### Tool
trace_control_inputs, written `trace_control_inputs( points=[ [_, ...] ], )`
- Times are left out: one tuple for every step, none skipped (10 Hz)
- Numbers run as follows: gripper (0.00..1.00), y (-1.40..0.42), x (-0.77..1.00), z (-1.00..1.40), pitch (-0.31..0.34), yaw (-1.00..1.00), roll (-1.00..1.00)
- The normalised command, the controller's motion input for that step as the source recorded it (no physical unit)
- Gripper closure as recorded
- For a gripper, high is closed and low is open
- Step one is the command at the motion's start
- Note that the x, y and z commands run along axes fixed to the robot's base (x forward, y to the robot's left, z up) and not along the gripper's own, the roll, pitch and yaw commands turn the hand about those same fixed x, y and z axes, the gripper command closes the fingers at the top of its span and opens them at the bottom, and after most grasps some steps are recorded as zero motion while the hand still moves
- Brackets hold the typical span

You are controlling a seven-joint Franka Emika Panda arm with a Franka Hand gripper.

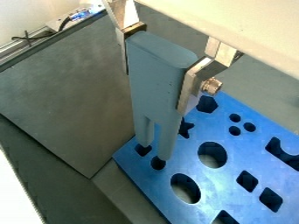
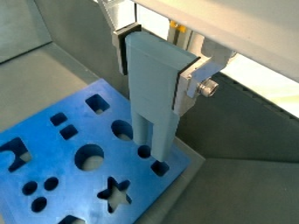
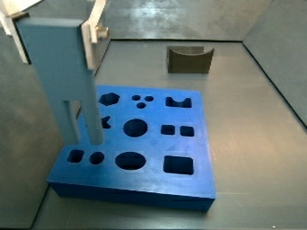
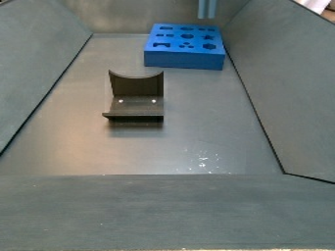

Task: Pick up the square-circle object. Move up. Move to above the board. Insert the square-circle object.
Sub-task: Insert the square-circle object.

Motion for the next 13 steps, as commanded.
trace_control_inputs(
  points=[
    [1.00,0.00,0.00,-0.09,-0.006,0.00,-0.03],
    [1.00,-0.01,-0.01,-0.09,0.000,0.00,0.00],
    [1.00,0.00,-0.18,-0.38,-0.020,0.02,0.00],
    [1.00,-0.03,-0.17,-0.43,-0.011,0.08,0.00],
    [1.00,-0.08,-0.13,-0.37,-0.004,0.13,0.00],
    [1.00,-0.08,-0.02,-0.09,-0.006,0.10,-0.04],
    [1.00,-0.02,0.00,-0.01,0.000,0.00,0.00],
    [1.00,-0.07,0.19,-0.13,0.000,-0.13,0.00],
    [1.00,-0.07,0.26,-0.11,0.000,-0.21,0.00],
    [1.00,-0.04,0.21,-0.03,0.000,-0.18,0.00],
    [1.00,0.00,0.16,0.00,0.000,-0.16,0.00],
    [1.00,0.00,0.11,0.00,0.000,-0.13,0.00],
    [1.00,0.02,0.03,-0.03,0.017,0.00,0.00]
  ],
)
